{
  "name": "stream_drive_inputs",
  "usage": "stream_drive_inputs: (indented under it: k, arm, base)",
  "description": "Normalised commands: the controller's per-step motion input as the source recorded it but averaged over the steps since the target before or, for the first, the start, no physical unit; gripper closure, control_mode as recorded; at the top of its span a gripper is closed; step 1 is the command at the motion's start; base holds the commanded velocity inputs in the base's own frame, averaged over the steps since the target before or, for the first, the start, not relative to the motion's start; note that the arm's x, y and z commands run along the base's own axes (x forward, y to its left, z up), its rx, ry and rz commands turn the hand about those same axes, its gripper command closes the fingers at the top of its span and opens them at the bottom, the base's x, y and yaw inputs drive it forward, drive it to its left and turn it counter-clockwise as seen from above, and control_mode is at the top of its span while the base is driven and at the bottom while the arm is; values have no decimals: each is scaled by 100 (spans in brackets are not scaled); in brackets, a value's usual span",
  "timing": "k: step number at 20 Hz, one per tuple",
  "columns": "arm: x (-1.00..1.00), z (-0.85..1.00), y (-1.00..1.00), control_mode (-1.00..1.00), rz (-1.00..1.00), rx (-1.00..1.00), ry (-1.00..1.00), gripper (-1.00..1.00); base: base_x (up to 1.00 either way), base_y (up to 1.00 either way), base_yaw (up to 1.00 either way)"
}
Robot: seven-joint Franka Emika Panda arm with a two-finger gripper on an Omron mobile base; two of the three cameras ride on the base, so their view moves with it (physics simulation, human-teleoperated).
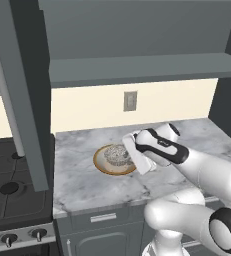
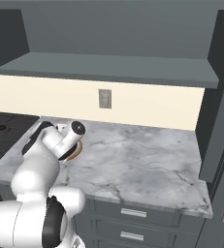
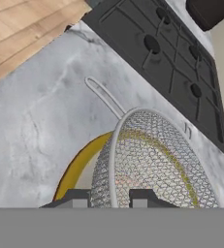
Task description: Open the cabinet and setup a tea strainer by placing it in the bowl upright.
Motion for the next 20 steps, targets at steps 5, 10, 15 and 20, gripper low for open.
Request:
stream_drive_inputs:
  k: [5,10,15,20]
  arm:
    - [0,-19,35,-100,0,0,0,100]
    - [4,-7,21,-100,0,0,-3,100]
    - [12,0,-4,-100,0,0,-7,100]
    - [10,0,-12,-100,0,0,-11,100]
  base:
    - [0,0,0]
    - [0,0,0]
    - [0,0,0]
    - [0,0,0]
